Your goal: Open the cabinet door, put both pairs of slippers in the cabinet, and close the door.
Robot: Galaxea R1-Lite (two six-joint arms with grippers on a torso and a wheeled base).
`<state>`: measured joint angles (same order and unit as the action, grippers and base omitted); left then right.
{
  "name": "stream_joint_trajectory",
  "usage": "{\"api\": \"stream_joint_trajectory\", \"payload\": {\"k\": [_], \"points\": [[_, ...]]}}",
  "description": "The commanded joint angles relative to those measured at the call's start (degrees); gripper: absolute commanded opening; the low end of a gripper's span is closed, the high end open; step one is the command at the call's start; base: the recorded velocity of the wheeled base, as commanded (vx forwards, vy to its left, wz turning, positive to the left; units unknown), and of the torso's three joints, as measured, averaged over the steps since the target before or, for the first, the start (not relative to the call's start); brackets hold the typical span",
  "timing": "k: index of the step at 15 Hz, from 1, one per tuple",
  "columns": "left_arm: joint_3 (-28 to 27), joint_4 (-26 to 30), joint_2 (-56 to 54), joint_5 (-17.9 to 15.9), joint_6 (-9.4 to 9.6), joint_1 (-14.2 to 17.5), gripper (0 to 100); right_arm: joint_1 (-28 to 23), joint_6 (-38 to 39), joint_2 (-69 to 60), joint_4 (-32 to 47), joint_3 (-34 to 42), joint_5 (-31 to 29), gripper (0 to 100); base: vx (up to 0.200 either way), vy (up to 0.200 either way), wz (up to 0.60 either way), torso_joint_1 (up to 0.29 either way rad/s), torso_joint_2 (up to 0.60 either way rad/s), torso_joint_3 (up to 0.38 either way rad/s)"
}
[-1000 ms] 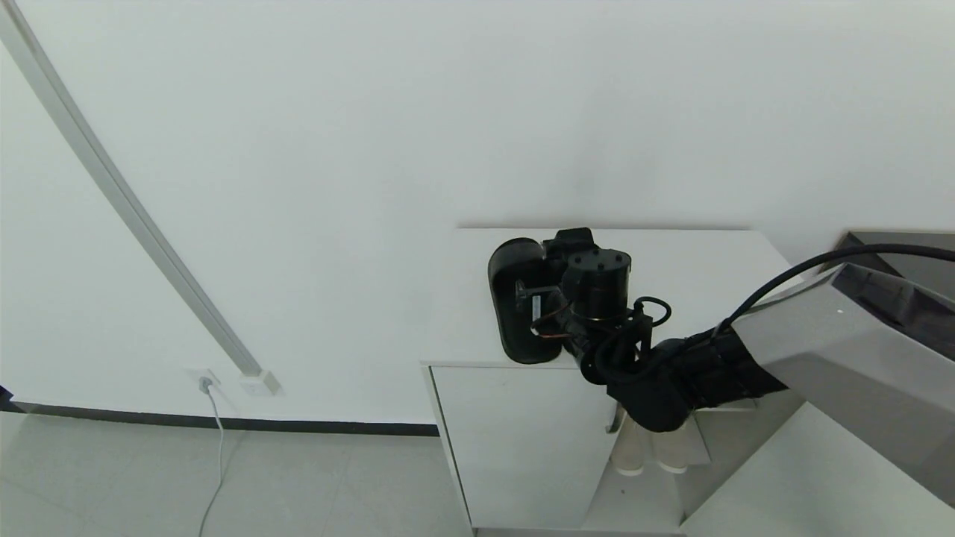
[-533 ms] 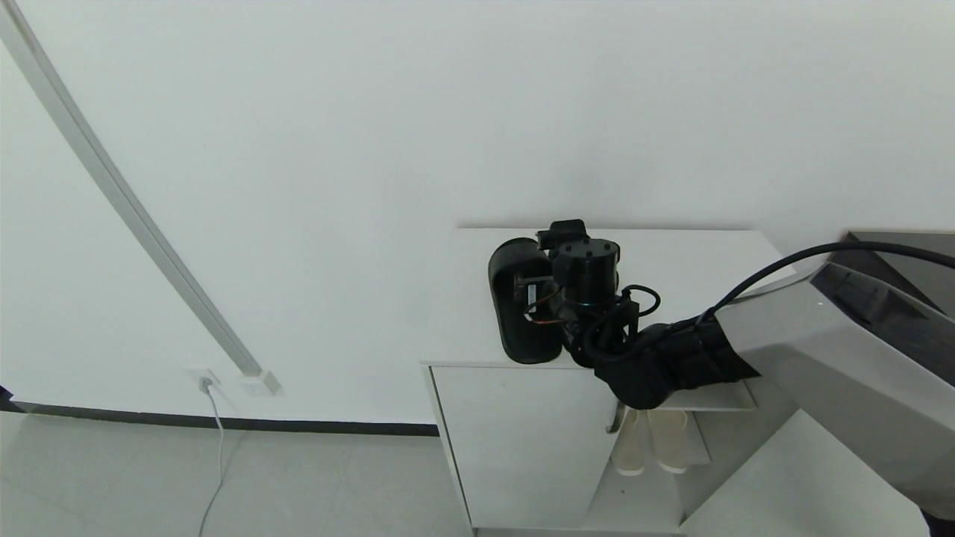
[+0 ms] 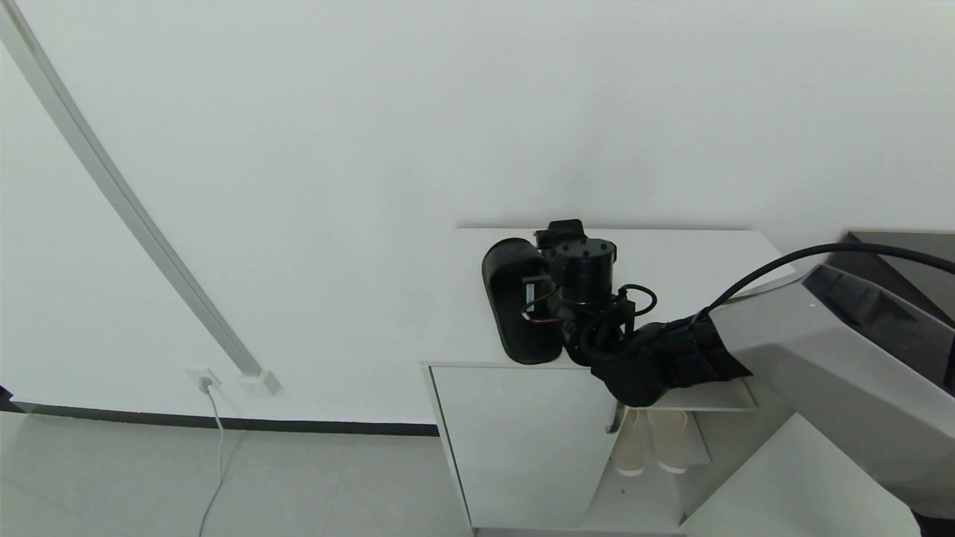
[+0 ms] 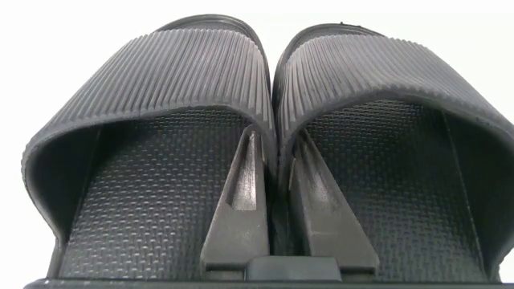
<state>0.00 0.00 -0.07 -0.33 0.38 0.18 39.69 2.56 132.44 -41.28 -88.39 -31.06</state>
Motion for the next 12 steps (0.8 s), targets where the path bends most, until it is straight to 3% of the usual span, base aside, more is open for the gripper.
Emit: {"api": "stream_joint_trajectory", "payload": {"k": [1,4,7,12], "points": [[0.0,0.0,0.1,0.0,-0.03,0.0,0,0.1,0.0,-1.2,-0.2,0.3,-0.1,0,0.0,0.0,0.0,0.0,0.0,0.0],[0.0,0.0,0.1,0.0,-0.03,0.0,0,1.2,0.5,-5.4,-0.4,4.0,-0.1,0,0.0,0.0,0.0,0.0,0.0,0.0],[0.0,0.0,0.1,0.0,-0.03,0.0,0,3.2,0.7,-12.6,-3.3,13.9,0.5,0,0.0,0.0,0.0,0.0,0.0,0.0],[0.0,0.0,0.1,0.0,0.06,0.0,0,3.4,1.5,-30.5,-8.2,39.1,10.9,0,0.0,0.0,0.0,0.0,0.0,0.0]]}}
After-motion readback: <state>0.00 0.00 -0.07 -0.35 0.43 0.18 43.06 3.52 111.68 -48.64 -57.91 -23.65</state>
